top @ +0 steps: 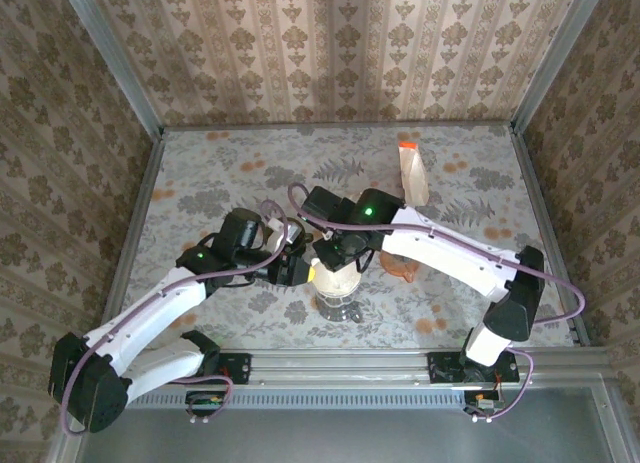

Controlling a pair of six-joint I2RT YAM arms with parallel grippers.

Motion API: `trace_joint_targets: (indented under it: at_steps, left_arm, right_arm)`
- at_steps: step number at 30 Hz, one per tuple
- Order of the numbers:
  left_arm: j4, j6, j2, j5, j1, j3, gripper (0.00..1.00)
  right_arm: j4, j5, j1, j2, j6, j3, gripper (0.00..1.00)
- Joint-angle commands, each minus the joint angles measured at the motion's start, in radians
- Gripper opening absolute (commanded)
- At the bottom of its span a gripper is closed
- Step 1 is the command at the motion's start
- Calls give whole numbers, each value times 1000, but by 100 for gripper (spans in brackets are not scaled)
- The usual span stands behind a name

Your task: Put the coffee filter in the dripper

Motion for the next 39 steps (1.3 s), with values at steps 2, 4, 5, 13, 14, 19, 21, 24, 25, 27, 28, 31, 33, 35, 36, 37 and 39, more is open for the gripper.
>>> trace_joint_targets:
  at_steps: [2, 4, 5, 13, 14, 19, 21, 24, 25, 27, 28, 31, 33, 35, 36, 37, 39]
  left_arm:
    - [15, 10, 0, -8, -6, 23, 37]
    - [18, 9, 1, -9, -7, 22, 37]
    - [18, 8, 1, -9, -7, 22, 37]
    - [23, 7, 8, -8, -7, 23, 37]
    - [23, 6, 7, -9, -8, 23, 37]
    - [19, 7, 8, -7, -9, 23, 37]
    - [15, 9, 6, -8, -9, 22, 37]
    - [12, 9, 5, -9, -9, 23, 37]
    - [13, 9, 6, -7, -9, 23, 37]
    - [15, 9, 7, -9, -9, 23, 37]
    - [15, 9, 7, -9, -9, 23, 37]
    - [15, 9, 7, -9, -9, 24, 37]
    - [15, 8, 7, -10, -9, 24, 37]
    - [15, 9, 7, -10, -9, 23, 37]
    - [16, 9, 7, -9, -9, 23, 37]
    - [16, 9, 7, -10, -8, 23, 37]
    - [16, 9, 9, -9, -9, 23, 37]
  right_arm:
    - [19, 55, -11, -78, 27, -37, 41]
    - [20, 58, -26, -105, 34, -64, 54]
    - [24, 57, -32, -116, 37, -79, 57]
    - [53, -25, -63, -131, 50, -200, 71]
    - [60, -20, -68, -134, 55, -209, 71]
    - [74, 50, -85, -141, 86, -235, 69]
    - [61, 81, -87, -136, 92, -235, 66]
    - [56, 100, -87, -136, 95, -235, 60]
    - [57, 105, -86, -137, 97, -234, 59]
    - [69, 103, -87, -142, 90, -232, 59]
    - [91, 81, -85, -150, 74, -236, 62]
    - [132, 9, -84, -151, 58, -248, 69]
    - [145, -24, -80, -144, 53, -255, 71]
    - [149, -35, -77, -134, 56, -267, 72]
    - [149, -35, -77, -128, 57, -273, 72]
    - [152, -35, -77, -123, 58, -280, 72]
    - [157, -37, -77, -111, 62, -292, 71]
